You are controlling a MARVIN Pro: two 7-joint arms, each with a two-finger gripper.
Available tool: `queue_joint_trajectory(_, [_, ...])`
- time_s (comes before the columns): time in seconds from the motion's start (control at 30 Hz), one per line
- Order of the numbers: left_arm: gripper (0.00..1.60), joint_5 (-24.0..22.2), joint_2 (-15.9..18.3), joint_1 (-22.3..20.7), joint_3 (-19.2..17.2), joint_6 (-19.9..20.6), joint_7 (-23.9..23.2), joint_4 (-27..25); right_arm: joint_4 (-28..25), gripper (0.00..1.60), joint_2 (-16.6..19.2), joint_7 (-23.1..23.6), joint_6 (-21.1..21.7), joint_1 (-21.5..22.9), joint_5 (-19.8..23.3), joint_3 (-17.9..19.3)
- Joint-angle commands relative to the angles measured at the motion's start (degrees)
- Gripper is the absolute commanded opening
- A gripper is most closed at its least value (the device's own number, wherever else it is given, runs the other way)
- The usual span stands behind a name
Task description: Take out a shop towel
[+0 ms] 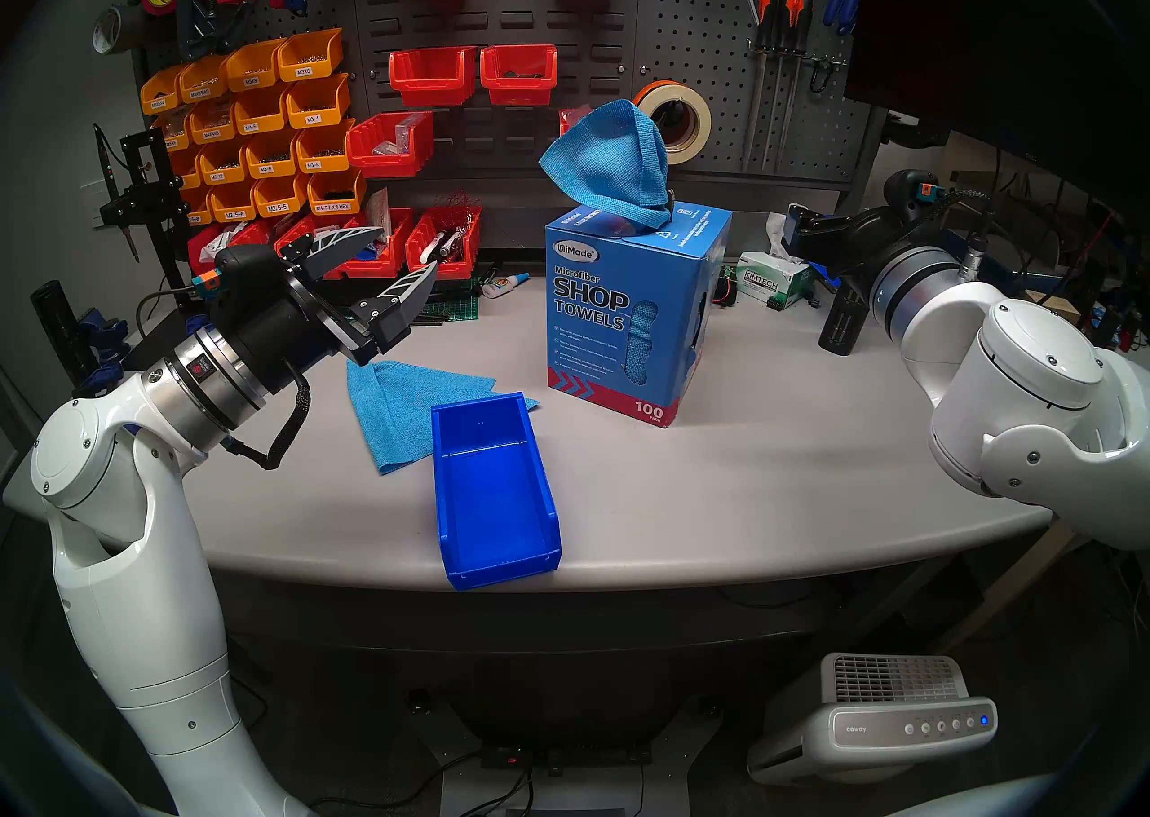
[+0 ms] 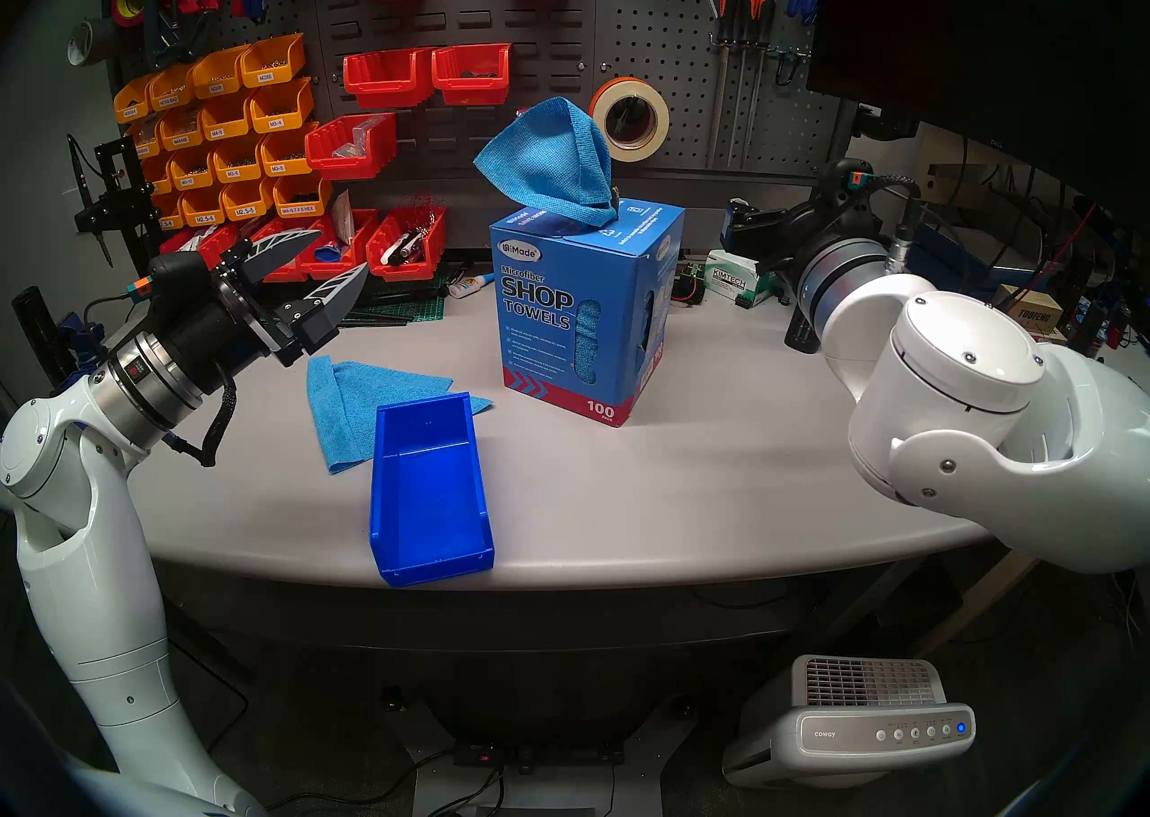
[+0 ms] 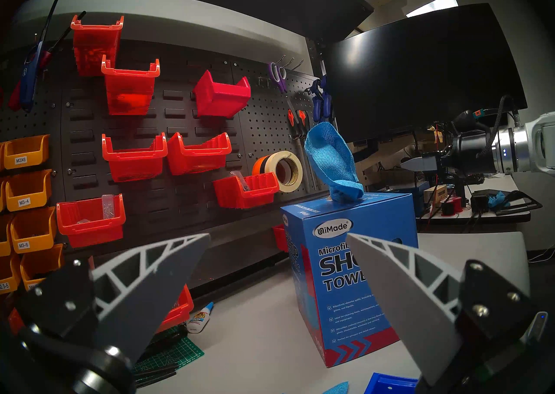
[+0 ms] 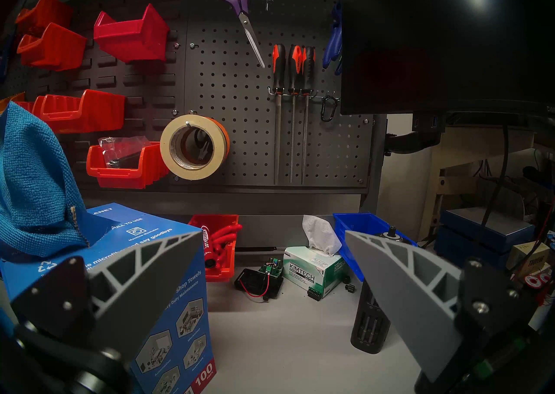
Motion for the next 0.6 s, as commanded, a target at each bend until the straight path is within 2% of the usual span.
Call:
queue_joint_trajectory(0.0, [1.60,-0.6,0.0,-1.2,0.1,0.1,0.1,-1.0,0.0,1.60,0.2,-0.2,-0.4,1.0,-1.7,1.1])
queue_joint_trajectory(0.57, [1.60,-0.6,-0.1,-1.2,0.1,0.1,0.1,-1.0,0.0,1.60,0.2,-0.2,-0.7,1.1,-2.1,0.8])
